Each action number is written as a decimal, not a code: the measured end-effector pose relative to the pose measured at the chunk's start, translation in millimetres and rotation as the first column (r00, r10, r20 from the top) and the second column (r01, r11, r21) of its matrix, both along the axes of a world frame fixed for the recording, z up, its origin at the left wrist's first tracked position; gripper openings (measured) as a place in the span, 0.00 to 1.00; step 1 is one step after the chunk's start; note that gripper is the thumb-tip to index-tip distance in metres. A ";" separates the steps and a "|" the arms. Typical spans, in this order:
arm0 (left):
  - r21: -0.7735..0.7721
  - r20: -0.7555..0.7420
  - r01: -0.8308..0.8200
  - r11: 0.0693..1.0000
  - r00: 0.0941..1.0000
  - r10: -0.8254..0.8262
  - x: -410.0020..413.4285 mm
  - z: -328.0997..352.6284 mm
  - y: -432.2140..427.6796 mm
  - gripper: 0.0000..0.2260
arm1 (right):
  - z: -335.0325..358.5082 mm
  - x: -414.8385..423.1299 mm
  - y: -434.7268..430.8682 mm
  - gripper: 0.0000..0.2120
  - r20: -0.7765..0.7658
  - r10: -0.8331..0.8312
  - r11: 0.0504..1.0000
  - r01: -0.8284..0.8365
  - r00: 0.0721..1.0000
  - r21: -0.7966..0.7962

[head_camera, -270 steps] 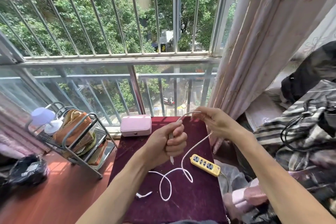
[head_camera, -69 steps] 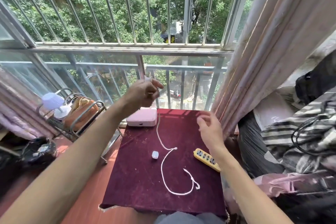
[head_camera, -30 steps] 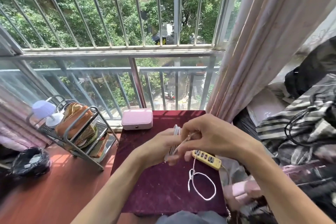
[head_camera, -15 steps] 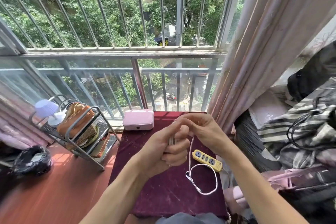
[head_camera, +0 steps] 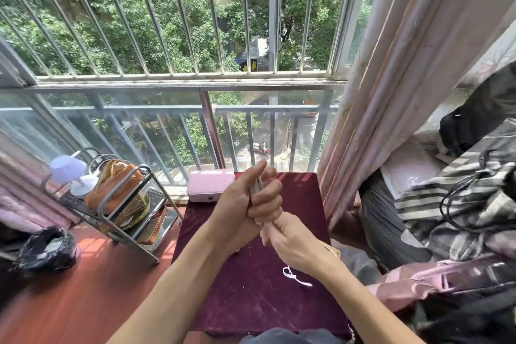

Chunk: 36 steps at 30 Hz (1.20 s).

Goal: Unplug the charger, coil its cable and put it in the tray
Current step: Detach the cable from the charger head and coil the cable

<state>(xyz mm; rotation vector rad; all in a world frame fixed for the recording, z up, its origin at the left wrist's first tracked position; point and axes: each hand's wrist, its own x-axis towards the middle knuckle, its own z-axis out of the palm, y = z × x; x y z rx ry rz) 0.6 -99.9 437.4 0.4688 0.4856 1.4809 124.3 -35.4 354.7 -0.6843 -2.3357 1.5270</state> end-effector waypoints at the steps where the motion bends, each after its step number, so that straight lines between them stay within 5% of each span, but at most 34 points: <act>1: -0.015 -0.031 -0.034 0.999 0.999 0.034 -2.3 -1.0 1.4 0.11 | 2.9 4.0 -3.2 0.16 0.020 0.024 0.999 -0.025 1.000 0.041; 5: -0.126 -0.219 -0.154 0.980 0.968 0.124 -13.1 -9.7 2.9 0.04 | 18.7 20.8 -12.7 0.07 0.121 0.159 0.965 -0.181 0.980 0.192; 11: -0.244 -0.404 -0.130 0.961 0.915 0.021 -17.8 -22.7 -0.5 0.06 | 53.0 31.8 -10.9 0.15 0.172 0.161 0.910 -0.214 0.972 0.355; 20: -0.280 -0.414 0.045 0.959 0.896 -0.163 -20.0 -20.4 -12.0 0.06 | 100.8 43.6 9.7 0.10 0.216 0.215 0.888 -0.283 0.952 0.363; 25: -0.288 -0.703 0.244 0.926 0.603 -0.377 -8.4 -16.2 -22.9 0.10 | 120.2 43.0 33.5 0.12 0.108 0.254 0.909 -0.276 0.961 0.312; 30: -0.195 -0.321 0.307 0.932 0.878 -0.356 14.3 -15.7 -25.7 0.28 | 117.4 34.3 68.6 0.09 -0.069 0.199 0.975 -0.190 0.978 0.118; 36: -0.055 -0.283 0.311 0.949 0.906 -0.314 25.4 1.0 -29.8 0.24 | 93.4 20.2 65.1 0.08 -0.272 0.157 0.987 -0.157 0.949 0.019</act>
